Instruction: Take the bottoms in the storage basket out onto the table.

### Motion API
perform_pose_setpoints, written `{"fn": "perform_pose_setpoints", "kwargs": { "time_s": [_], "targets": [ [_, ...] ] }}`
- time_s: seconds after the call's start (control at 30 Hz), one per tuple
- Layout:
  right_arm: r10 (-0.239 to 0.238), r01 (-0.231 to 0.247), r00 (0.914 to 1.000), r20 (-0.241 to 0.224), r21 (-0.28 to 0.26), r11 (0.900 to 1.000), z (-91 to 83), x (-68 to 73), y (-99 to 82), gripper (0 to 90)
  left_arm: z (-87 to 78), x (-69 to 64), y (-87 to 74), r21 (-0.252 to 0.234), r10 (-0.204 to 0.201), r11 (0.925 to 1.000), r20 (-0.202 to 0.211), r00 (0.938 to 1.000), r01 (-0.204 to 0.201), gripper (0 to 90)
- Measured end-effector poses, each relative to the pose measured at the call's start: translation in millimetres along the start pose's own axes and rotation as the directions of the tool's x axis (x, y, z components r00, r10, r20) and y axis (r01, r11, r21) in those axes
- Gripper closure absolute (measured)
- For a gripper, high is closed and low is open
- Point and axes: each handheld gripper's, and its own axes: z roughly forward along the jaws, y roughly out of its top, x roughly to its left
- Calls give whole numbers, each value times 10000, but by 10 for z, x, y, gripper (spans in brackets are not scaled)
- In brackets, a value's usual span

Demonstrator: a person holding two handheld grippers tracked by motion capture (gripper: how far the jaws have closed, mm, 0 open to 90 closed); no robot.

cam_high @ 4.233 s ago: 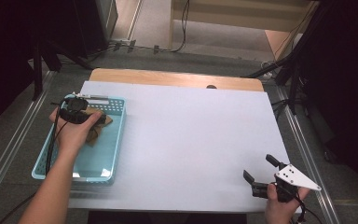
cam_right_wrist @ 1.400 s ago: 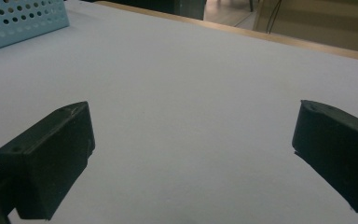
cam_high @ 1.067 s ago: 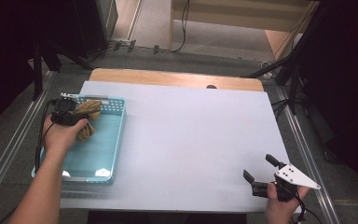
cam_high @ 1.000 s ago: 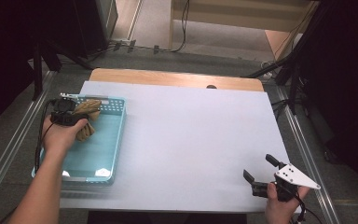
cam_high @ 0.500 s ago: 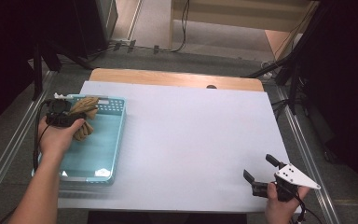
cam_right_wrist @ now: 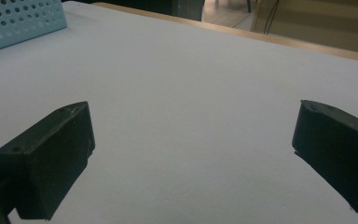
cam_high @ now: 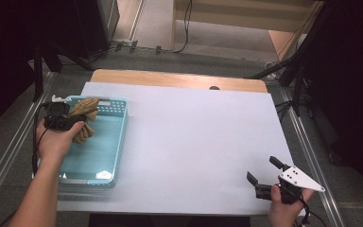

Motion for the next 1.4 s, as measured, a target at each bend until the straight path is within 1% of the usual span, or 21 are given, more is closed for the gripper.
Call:
{"fn": "perform_pose_setpoints", "kwargs": {
  "time_s": [0.07,0.2,0.33,0.5,0.57,0.63,0.8,0.97,1.17,1.23,1.4],
  "targets": [
    [24,-24,10000,-5,-5,10000,-2,-4,-1,0,-14,0,0,-48,36,10000,5,10000,-36,697],
    [1,-1,10000,-1,-16,10000,-6,-7,1,0,-49,-13,-1,-209,-23,9998,98,9999,25,697],
    [3,-3,10000,-9,-14,10000,-4,-8,1,0,-106,-30,12,-442,54,9990,181,9998,-46,697],
    [5,-5,10000,-10,-18,10000,-3,-6,2,0,-154,-40,25,-604,94,9981,215,9997,-81,697],
    [8,-8,10000,-9,-19,10000,-3,-7,2,0,-177,-45,30,-710,94,9974,250,9996,-76,697],
    [3,-3,10000,-13,-18,10000,-2,-8,1,0,-205,-53,36,-824,125,9965,189,9997,-109,697],
    [18,-18,10000,-18,-24,10000,-1,-10,0,0,-259,-76,49,-1043,180,9944,282,9994,-150,697],
    [11,-11,10000,-9,-24,10000,-1,-9,0,0,-314,-112,65,-1305,236,9913,344,9991,-189,696],
    [9,-9,10000,7,-18,10000,-6,-9,1,0,-392,-164,80,-1671,321,9857,468,9984,-239,696],
    [13,-13,10000,18,-12,10000,-9,-9,1,0,-423,-182,89,-1867,347,9821,525,9980,-243,696],
    [21,-21,10000,25,-28,10000,-12,-8,2,0,-489,-219,107,-2178,454,9755,605,9971,-312,696]
  ]
}}
